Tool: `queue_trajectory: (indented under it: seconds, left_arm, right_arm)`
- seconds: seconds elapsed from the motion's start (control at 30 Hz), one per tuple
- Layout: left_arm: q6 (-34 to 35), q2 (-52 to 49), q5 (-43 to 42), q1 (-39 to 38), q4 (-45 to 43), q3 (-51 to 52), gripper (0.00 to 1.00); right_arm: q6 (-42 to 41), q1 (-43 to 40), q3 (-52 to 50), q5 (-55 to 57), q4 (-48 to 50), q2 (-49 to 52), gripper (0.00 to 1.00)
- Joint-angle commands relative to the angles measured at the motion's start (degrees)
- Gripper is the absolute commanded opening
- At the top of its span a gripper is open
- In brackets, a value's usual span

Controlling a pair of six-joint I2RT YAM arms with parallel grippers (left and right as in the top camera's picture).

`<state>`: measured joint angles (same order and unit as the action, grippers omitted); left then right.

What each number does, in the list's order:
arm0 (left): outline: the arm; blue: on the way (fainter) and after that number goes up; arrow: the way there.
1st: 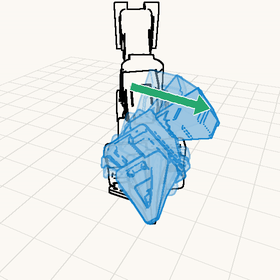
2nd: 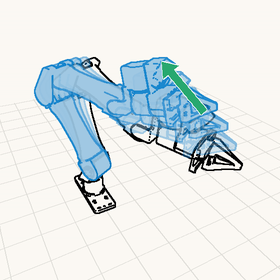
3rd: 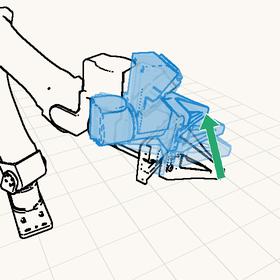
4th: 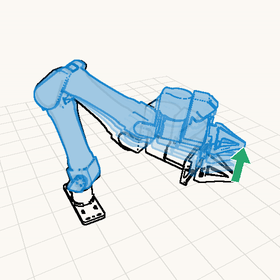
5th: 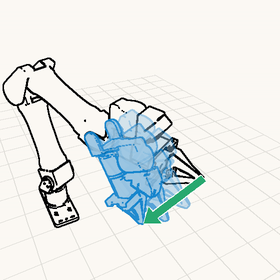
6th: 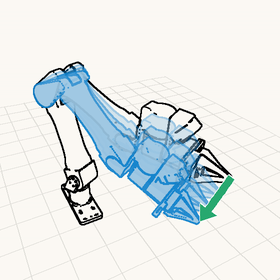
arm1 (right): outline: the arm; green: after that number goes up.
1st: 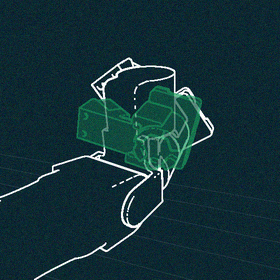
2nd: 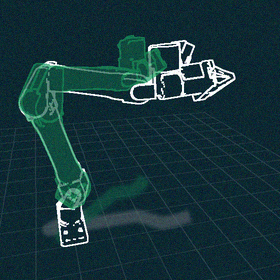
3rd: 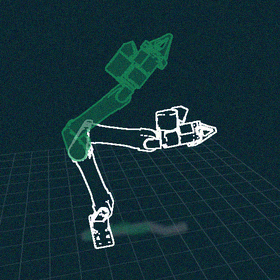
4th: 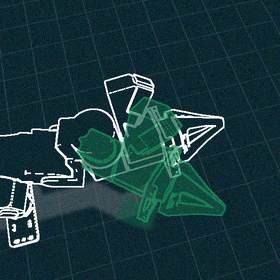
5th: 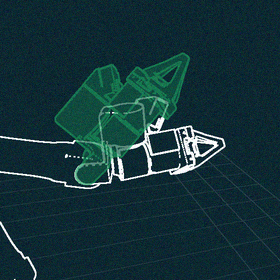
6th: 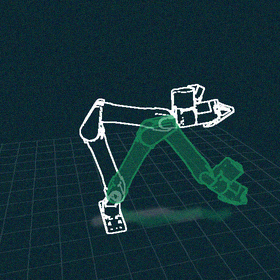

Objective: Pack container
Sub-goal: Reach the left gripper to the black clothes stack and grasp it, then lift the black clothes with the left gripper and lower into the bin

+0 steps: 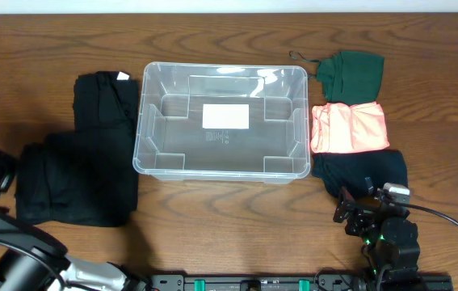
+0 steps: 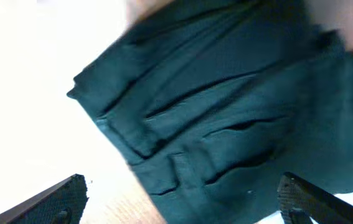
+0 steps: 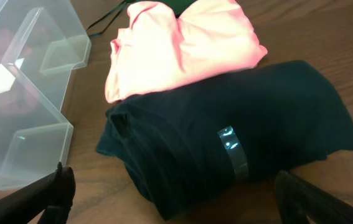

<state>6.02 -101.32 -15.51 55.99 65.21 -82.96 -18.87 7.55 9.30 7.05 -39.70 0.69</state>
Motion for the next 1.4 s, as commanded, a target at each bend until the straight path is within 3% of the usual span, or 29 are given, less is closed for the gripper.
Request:
queue_trajectory:
  seconds: [0.0, 0.13, 0.37, 0.6, 0.9, 1.2, 1.27, 1.3, 1.37]
  left_arm:
    - [-1.14, -0.81, -4.0, 3.23, 2.54, 0.44, 0.98]
    - [-1.99, -0.81, -5.95, 6.95, 3.17, 3.43, 0.98]
    - [-7.13, -0.81, -15.87, 10.23, -4.83, 15.63, 0.98]
    - [-6.95, -0.81, -16.85, 10.21, -16.15, 25.09, 0.98]
    - [-1.31, -0.81, -16.87, 9.88, -29.75, 30.86, 0.98]
    - [-0.79, -0.81, -17.31, 4.74, -33.59, 32.11, 0.35]
    - [-0.79, -0.81, -17.62, 3.32, -33.46, 32.11, 0.12]
    - [-0.79, -0.74, -18.08, 2.93, -33.14, 32.11, 0.06]
    - [-0.76, -0.15, -19.39, 2.69, -31.95, 32.09, 0.06]
  right_arm:
    - [-0.39, -0.74, 0.0, 0.0, -0.83, -0.35, 0.99]
    - [-0.39, -0.74, 0.0, 0.0, -0.83, -0.35, 0.99]
    - [-0.39, -0.74, 0.0, 0.0, -0.83, -0.35, 0.99]
    - [-0.39, -0.74, 0.0, 0.0, -0.83, -0.35, 0.99]
    - [-0.39, -0.74, 0.0, 0.0, -0.83, -0.35, 0.99]
    - [-0.39, -0.74, 0.0, 0.0, -0.83, -0.35, 0.99]
    - [-0.39, -0.74, 0.0, 0.0, -0.83, -0.35, 0.99]
    - [-0.39, -0.74, 0.0, 0.0, -0.83, -0.35, 0.99]
    - [-0.39, -0.74, 0.0, 0.0, -0.83, -0.35, 0.99]
